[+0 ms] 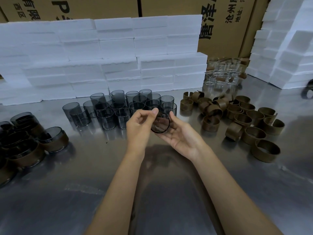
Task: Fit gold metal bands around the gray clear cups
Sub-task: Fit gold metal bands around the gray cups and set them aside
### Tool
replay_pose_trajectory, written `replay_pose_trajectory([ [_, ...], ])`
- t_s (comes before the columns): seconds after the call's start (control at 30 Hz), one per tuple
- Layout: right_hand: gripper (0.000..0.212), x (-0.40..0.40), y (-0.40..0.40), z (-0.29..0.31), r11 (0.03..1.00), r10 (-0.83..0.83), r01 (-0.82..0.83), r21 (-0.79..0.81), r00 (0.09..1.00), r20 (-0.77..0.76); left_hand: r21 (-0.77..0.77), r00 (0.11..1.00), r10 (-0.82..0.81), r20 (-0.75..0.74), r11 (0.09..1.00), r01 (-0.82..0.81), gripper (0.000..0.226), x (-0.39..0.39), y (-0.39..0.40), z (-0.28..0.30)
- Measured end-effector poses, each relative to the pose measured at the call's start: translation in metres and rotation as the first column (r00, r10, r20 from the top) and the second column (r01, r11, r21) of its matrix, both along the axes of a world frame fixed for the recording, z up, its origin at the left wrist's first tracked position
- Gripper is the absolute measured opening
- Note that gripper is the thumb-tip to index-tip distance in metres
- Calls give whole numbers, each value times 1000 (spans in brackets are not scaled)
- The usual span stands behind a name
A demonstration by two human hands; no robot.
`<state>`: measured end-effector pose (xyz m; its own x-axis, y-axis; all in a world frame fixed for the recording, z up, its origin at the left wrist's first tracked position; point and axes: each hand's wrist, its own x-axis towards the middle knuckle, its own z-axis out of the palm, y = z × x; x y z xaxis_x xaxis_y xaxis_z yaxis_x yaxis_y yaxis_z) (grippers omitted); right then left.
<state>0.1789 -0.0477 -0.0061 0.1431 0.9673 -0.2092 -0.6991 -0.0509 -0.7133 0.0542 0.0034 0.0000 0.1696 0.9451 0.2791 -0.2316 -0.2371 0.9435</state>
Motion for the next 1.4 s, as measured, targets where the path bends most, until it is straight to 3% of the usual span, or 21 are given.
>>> replay_pose_trajectory([
  [0.1, 46, 3, 0, 1, 999, -35, 36, 3, 998, -46, -11, 999, -44, -9, 999, 44, 10, 0, -1, 1],
  [0.3, 41, 9, -1, 0, 995, -90, 96, 29, 981, -171, -11, 968, -218, -124, 976, 219, 35, 1, -4, 2],
  [0.5, 40, 8, -2, 0, 992, -121, 125, 10, 975, -187, 0, 944, -297, -143, 954, 300, 54, 4, -4, -2],
  [0.6, 52, 7, 0, 0, 993, -116, 114, -20, 981, -157, 18, 956, -240, -166, 969, 247, 68, 9, -9, -4],
  [0.7, 55, 5, -1, 0, 995, -102, 98, -33, 983, -152, 185, 960, -57, -275, 976, 111, 81, 10, -12, -5],
  [0.77, 50, 4, -3, 0, 995, -101, 102, 3, 989, -109, 324, 953, 24, -304, 943, 80, 68, 9, -12, -5],
  [0.83, 48, 3, -4, 2, 991, -129, 125, 54, 988, 89, 334, 969, 29, -244, 941, 56, 48, 9, -10, -4],
  [0.87, 49, 1, -3, 3, 985, -166, 153, 75, 960, 225, 260, 985, 6, -171, 965, 40, 42, 9, -9, -3],
  [0.93, 46, -7, -2, 4, 963, -267, 239, 121, 822, 502, 5, 996, -81, 37, 997, 81, 38, 7, -6, 1],
  [1.03, 37, -16, 0, 0, 921, -388, 266, 286, 551, 739, -257, 935, -200, 293, 925, 278, 35, 5, -2, 5],
  [1.13, 56, -20, 0, -4, 897, -442, 233, 376, 430, 787, -367, 908, -214, 360, 863, 348, 31, 6, -5, 7],
  [1.27, 35, -17, 0, -5, 858, -508, 279, 432, 326, 797, -414, 877, -258, 406, 803, 428, 21, 6, -9, 9],
  [1.4, 28, -16, 1, -5, 849, -508, 318, 421, 280, 814, -368, 861, -338, 379, 799, 476, 29, 5, -10, 6],
])
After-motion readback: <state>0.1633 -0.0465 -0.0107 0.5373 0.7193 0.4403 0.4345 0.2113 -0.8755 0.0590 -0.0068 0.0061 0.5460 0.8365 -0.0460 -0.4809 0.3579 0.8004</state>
